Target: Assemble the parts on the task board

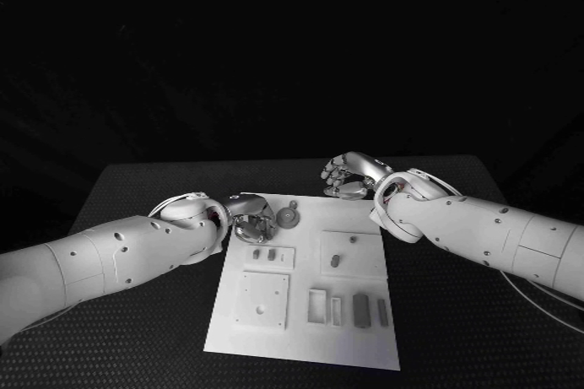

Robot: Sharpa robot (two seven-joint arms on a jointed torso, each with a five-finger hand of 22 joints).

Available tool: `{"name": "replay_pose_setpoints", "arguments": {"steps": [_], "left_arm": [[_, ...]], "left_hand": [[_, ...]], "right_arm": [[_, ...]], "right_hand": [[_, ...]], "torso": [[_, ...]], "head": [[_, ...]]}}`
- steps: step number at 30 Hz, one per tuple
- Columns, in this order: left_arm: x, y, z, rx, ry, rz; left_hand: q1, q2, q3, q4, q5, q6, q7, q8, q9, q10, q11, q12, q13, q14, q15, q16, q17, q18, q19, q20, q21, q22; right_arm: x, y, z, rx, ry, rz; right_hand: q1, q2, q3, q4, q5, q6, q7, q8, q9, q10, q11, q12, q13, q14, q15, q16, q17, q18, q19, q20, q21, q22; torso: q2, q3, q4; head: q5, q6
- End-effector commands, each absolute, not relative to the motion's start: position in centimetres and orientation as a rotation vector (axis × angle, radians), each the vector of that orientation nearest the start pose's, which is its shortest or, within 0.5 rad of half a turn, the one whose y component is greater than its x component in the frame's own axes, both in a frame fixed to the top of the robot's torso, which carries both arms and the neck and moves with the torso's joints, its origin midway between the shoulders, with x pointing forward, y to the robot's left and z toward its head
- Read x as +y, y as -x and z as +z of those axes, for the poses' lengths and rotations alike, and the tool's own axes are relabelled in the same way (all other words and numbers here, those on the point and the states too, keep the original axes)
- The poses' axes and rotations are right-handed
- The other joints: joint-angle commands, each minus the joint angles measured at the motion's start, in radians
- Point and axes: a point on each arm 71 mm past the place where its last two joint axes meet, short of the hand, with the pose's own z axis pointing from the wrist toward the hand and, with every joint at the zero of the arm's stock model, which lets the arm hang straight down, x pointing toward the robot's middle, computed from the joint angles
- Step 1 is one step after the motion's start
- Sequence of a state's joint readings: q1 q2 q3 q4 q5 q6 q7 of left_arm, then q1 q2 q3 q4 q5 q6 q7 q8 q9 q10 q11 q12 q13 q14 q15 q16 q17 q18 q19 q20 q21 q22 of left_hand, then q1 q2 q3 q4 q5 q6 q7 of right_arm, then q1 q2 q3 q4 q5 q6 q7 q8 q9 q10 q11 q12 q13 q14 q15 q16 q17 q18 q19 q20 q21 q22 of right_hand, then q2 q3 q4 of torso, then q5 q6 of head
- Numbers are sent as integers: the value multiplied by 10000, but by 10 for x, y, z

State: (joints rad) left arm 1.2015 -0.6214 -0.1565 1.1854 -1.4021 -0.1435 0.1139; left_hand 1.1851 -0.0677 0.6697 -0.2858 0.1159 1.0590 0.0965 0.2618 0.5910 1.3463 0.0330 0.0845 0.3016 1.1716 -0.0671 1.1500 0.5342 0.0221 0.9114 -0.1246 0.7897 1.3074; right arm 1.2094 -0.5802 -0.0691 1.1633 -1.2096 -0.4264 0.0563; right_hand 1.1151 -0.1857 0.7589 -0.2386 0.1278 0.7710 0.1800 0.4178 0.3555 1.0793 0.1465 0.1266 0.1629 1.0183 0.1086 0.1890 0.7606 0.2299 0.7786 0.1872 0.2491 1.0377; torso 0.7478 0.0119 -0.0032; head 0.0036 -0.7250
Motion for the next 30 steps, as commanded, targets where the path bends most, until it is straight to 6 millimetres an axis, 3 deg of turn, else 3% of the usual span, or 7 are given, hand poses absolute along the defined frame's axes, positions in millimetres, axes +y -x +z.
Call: {"name": "replay_pose_setpoints", "arguments": {"steps": [1,25,30], "left_arm": [[167,-512,-254,19140,-3484,-7483],[171,-518,-257,18927,-3271,-6955],[170,-519,-256,18828,-2921,-7280]], "left_hand": [[-36,102,45,-25,37,73,19,57,18,66,27,7,-20,-16,-78,44,1,152,72,-471,39,200],[-50,108,52,-11,40,13,42,25,4,125,8,14,-2,4,-98,89,11,154,84,-478,54,200],[-248,42,-43,31,-47,-268,160,-131,-64,172,-4,17,16,-1,-105,114,9,148,98,-482,66,195]], "right_arm": [[-167,-544,-201,15923,-234,7704],[-168,-544,-201,15928,-242,7687],[-169,-544,-202,15994,-250,7655]], "right_hand": [[11,-34,-63,8,49,-95,-6,55,-11,68,20,-40,-17,-10,25,-33,-15,-102,33,31,-50,10],[11,-43,-73,15,68,-101,7,56,-21,72,24,-46,-35,-12,27,-30,-38,-97,39,36,-73,18],[11,-45,-75,16,68,-102,7,56,-22,71,24,-48,-38,-13,27,-30,-41,-96,39,37,-78,19]], "torso": [[-2,-7,15],[-6,-12,14],[-5,-9,9]], "head": [[-17,-9],[-23,-1],[-31,74]]}}
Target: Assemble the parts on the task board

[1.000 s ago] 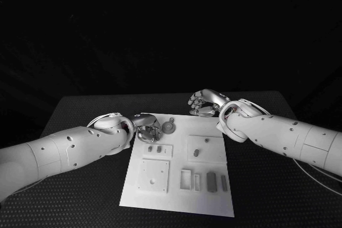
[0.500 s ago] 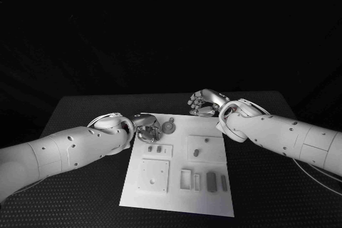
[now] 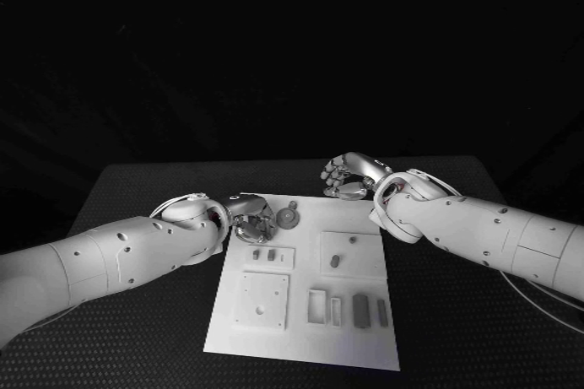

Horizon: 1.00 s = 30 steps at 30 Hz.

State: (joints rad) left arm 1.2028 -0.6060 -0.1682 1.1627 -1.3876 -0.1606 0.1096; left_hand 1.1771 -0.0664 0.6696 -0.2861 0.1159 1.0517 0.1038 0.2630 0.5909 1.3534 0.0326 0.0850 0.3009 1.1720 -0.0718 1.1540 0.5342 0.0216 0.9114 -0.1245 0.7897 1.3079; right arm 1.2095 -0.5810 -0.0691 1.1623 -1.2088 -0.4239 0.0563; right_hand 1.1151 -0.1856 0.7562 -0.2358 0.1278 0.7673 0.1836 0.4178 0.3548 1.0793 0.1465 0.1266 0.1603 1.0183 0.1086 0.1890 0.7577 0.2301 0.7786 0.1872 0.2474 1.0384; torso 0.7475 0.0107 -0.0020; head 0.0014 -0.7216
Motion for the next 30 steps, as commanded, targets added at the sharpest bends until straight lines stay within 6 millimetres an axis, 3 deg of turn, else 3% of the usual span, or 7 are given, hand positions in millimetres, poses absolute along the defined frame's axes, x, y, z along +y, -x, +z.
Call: {"name": "replay_pose_setpoints", "arguments": {"steps": [1,15,20,30], "left_arm": [[170,-518,-256,18877,-2935,-7282],[172,-518,-257,18815,-2882,-7259],[176,-520,-256,18606,-2778,-7033],[183,-521,-257,18655,-2717,-6777]], "left_hand": [[-192,2,-61,22,-51,-392,162,-251,-115,139,-14,24,35,-7,-71,82,6,154,95,-489,66,188],[-197,-203,-123,-8,-62,-583,220,-347,-188,292,-59,75,88,-39,-113,86,-15,137,60,-514,69,190],[-178,-410,-163,21,-161,-1412,207,-773,-439,278,-52,30,100,-61,-104,92,-39,113,62,-521,68,179],[-125,-481,-169,12,-166,-1656,221,-863,-520,300,-61,22,116,-58,-115,113,-46,110,70,-535,63,175]], "right_arm": [[-169,-544,-202,15994,-250,7656],[-170,-544,-202,15986,-260,7640],[-170,-544,-202,15970,-270,7629],[-172,-545,-202,15974,-292,7598]], "right_hand": [[11,-47,-49,-12,67,-66,-29,56,-15,70,25,-49,-13,-14,27,-30,-14,-97,40,38,-63,12],[17,-59,-56,-13,64,-75,-25,54,-23,67,28,-56,-26,-20,30,-30,-29,-95,38,40,-80,18],[19,-69,-60,-14,62,-83,-17,51,-27,63,32,-61,-33,-25,32,-31,-37,-94,36,43,-90,20],[27,-80,-66,-17,58,-91,-9,50,-33,57,35,-69,-45,-37,33,-35,-51,-94,32,46,-105,27]], "torso": [[-5,0,-2],[0,0,6],[-2,-1,6],[1,-5,-2]], "head": [[-13,42],[-6,9],[-6,10],[-10,1]]}}
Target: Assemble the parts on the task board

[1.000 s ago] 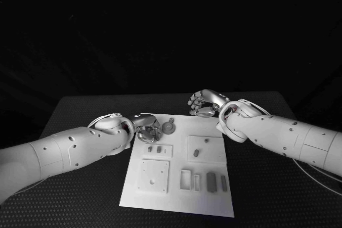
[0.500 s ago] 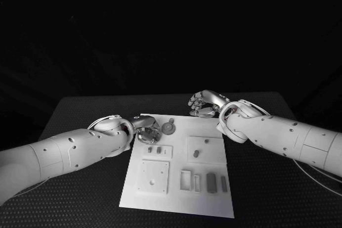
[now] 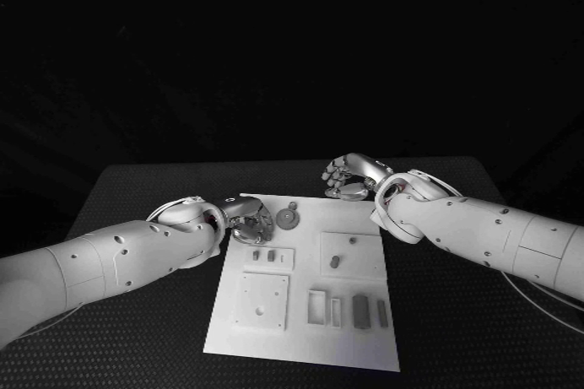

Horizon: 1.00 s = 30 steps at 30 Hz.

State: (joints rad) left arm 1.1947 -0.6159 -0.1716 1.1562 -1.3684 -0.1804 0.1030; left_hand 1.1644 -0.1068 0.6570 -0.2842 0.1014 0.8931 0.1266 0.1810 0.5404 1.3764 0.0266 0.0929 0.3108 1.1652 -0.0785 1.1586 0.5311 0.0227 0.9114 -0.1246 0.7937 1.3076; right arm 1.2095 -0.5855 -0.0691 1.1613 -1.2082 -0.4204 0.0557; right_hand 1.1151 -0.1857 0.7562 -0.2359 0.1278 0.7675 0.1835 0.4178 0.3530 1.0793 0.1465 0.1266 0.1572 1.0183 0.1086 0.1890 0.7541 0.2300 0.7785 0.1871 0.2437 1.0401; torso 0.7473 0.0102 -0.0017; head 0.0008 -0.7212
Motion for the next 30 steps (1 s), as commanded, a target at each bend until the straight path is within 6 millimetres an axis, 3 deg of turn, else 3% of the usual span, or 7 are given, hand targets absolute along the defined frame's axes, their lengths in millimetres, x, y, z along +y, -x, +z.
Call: {"name": "replay_pose_setpoints", "arguments": {"steps": [1,12,18,21,23,26,30], "left_arm": [[184,-521,-257,18646,-2702,-6726],[206,-527,-256,18494,-2327,-6199],[226,-534,-251,18467,-1191,-6321],[238,-539,-246,18230,-437,-6531],[245,-540,-243,18137,165,-6774],[250,-540,-240,18060,1436,-7431],[257,-537,-233,17601,3828,-9255]], "left_hand": [[7,-91,-45,-10,-20,-76,-8,-43,-17,71,-1,-58,18,10,-49,70,-15,98,70,-535,23,179],[90,-283,-64,-16,-34,-105,-9,-12,-41,23,8,-96,21,-11,-42,83,-23,91,71,-540,30,186],[106,-284,-51,17,-21,57,97,134,-24,-186,97,-204,-7,-93,41,48,-55,81,8,-488,6,187],[0,-232,51,54,9,268,257,318,42,-828,360,-253,-144,-734,319,-557,-347,1,-529,-233,-384,71],[-53,-206,105,69,43,168,216,317,44,-1219,535,-301,-230,-1042,493,-1008,-572,-17,-784,-63,-642,-20],[-191,-264,79,119,-33,105,260,368,74,-1431,644,-255,-269,-1196,638,-1565,-846,-24,-1013,93,-970,-151],[-491,-239,-195,204,-174,-47,337,381,85,-1469,679,-221,-263,-1142,670,-1925,-992,-32,-1047,149,-1167,-212]], "right_arm": [[-172,-545,-202,15981,-293,7594],[-183,-544,-203,16101,-343,7627],[-196,-540,-205,16545,-254,7665],[-204,-536,-209,16716,-288,7585],[-209,-534,-209,16740,-166,7465],[-216,-531,-210,16802,-59,7305],[-224,-521,-213,16977,290,7106]], "right_hand": [[28,-80,-66,-17,58,-93,-7,50,-16,57,35,-69,-14,-37,34,-35,-16,-94,32,46,-69,10],[-2,-182,-138,-10,36,-118,-38,54,-39,22,28,-109,-70,-142,76,-76,-96,-120,-66,76,-184,28],[-10,-102,-308,-58,65,-25,-84,132,-41,163,3,-50,-90,8,43,48,-114,-53,113,64,-177,113],[-4,-73,-374,-89,107,46,-58,177,-37,291,-27,15,-72,133,5,147,-102,-3,254,57,-158,160],[7,-53,-399,-104,140,98,-54,208,-27,353,-52,49,-57,188,-15,199,-94,21,322,58,-154,186],[3,-32,-435,-117,161,184,-78,255,-12,464,-103,112,-23,284,-54,283,-72,61,439,54,-133,228],[-39,-38,-491,-108,200,374,-125,342,21,699,-210,250,80,514,-158,476,19,144,684,43,-62,321]], "torso": [[1,2,-5],[1,3,-4],[-3,12,-5],[-6,13,-6],[-4,11,-18],[-8,3,-24],[-16,-1,5]], "head": [[-3,-7],[-33,-16],[-84,27],[-196,20],[-240,61],[-256,57],[-280,78]]}}
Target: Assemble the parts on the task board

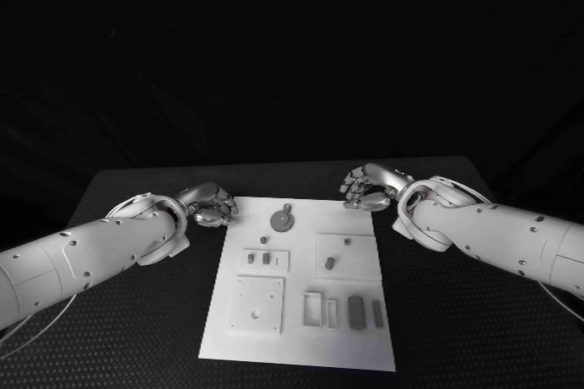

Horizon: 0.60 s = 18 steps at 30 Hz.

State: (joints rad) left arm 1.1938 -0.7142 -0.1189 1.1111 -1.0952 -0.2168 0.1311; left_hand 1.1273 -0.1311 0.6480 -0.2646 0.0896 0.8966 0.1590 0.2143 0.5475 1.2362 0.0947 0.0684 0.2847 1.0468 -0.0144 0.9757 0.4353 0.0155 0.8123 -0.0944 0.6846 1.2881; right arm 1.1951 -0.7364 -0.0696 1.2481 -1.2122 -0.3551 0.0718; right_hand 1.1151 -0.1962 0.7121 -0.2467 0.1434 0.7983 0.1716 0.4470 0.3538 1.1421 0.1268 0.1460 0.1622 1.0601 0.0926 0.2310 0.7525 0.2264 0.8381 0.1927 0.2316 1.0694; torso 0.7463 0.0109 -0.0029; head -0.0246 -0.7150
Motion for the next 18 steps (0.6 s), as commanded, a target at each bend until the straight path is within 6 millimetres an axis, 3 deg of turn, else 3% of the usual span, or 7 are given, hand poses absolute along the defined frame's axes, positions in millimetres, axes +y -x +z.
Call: {"name": "replay_pose_setpoints", "arguments": {"steps": [1,8,11,14,18], "left_arm": [[259,-535,-231,17397,4544,-9825],[268,-523,-221,16316,8201,-12815],[269,-519,-217,15961,8829,-13333],[267,-516,-216,15854,9144,-13604],[262,-514,-215,15831,9215,-13824]], "left_hand": [[-179,21,-168,16,-69,-104,40,58,17,-81,6,24,-2,36,40,-179,-60,34,-68,-143,-125,-28],[-883,395,-947,-96,-61,-196,132,175,67,-124,79,44,13,-325,301,-1349,-447,-36,-456,98,-753,-217],[-1049,530,-1166,-188,-62,-190,112,233,89,-76,59,60,27,-522,500,-1916,-611,-28,-656,284,-1045,-311],[-1085,577,-1272,-202,-66,-194,113,257,95,-48,47,67,34,-438,523,-2082,-622,13,-626,317,-1117,-325],[-1098,594,-1327,-206,-69,-199,114,267,96,-37,42,68,36,-359,514,-2134,-608,32,-586,318,-1140,-326]], "right_arm": [[-225,-516,-215,17054,450,7058],[-229,-498,-226,17647,1275,6827],[-229,-493,-232,17906,1726,6618],[-227,-488,-238,18026,2050,6455],[-224,-484,-243,18037,2411,6250]], "right_hand": [[-62,54,-63,16,62,114,-15,68,19,127,-39,88,60,145,-21,104,63,203,154,-14,78,56],[-114,55,-108,44,-38,514,-129,198,87,622,-280,368,355,607,-254,498,350,354,693,-87,302,293],[-68,76,-36,-14,-138,444,-257,116,37,382,-182,203,317,515,-253,467,372,346,646,-88,242,301],[-34,86,10,-36,-322,488,-311,86,-10,354,-154,136,306,562,-281,512,424,354,713,-96,242,341],[-3,17,75,-12,-497,549,-321,53,-69,397,-161,93,312,732,-364,626,521,354,916,-168,310,422]], "torso": [[-1,-7,10],[-4,13,-14],[-14,6,-3],[-25,-9,21],[-23,-16,2]], "head": [[-28,22],[-48,9],[-46,-5],[-46,-4],[-13,12]]}}
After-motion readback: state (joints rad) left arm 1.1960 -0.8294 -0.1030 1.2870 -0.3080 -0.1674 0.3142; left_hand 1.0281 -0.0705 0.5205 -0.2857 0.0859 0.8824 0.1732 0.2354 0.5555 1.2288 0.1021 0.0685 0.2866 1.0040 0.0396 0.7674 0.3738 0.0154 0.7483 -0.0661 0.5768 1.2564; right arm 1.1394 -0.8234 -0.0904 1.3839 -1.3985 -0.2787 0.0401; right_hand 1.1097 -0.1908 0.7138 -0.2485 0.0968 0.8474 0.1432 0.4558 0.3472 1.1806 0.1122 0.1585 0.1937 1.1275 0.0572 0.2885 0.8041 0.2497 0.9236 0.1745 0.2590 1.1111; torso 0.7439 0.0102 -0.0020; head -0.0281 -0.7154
